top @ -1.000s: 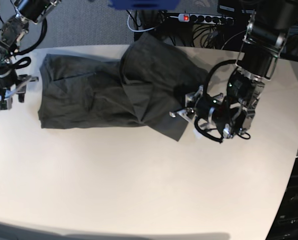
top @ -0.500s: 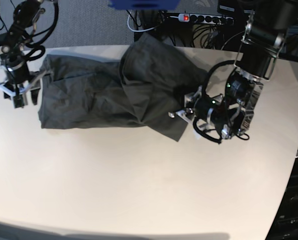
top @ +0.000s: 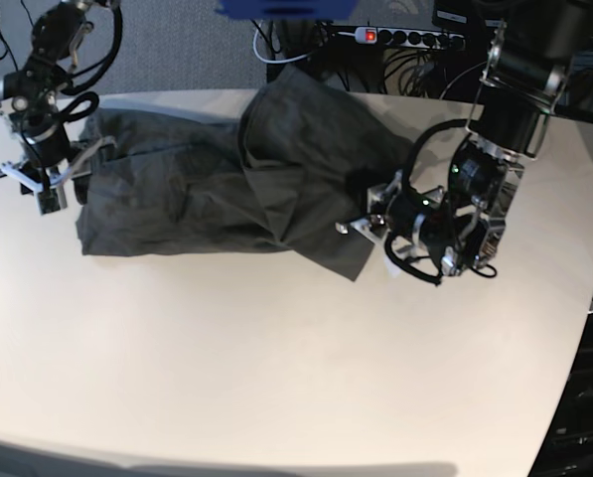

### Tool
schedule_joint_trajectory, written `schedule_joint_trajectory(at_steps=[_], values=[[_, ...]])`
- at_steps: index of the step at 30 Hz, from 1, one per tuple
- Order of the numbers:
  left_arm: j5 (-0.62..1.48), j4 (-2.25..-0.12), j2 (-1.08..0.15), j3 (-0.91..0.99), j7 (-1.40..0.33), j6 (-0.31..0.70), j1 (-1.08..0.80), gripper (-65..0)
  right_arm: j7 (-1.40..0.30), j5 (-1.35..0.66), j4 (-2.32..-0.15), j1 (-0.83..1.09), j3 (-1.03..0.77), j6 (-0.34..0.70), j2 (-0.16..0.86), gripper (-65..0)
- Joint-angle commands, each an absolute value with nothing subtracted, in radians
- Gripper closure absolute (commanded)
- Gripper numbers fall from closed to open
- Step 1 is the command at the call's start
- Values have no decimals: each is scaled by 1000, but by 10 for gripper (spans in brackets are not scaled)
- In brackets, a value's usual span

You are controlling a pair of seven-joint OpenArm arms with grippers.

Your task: Fold the T-shirt properly

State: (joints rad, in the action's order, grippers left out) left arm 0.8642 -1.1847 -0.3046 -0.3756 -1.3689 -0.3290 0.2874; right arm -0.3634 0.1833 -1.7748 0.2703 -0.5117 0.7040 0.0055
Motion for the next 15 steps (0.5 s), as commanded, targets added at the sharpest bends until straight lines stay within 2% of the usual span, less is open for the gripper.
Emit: schedule_joint_trajectory(at_steps=[1, 6, 10, 15], values=[[657, -1159, -321, -386, -1274, -357, 257, -48, -340, 171, -1790, 268, -512, 698, 21, -242], [659, -1159, -321, -386, -1274, -357, 255, -48, -340, 168, -1788, 268, -473, 698, 24, -241], [659, -1159, -321, -384, -1274, -357, 248, -48, -329, 166, -1709, 240, -473, 698, 24, -239], [661, -1162, -321, -384, -1274, -357, 245, -48, -200, 171, -1549, 205, -473, 698, 28, -239]])
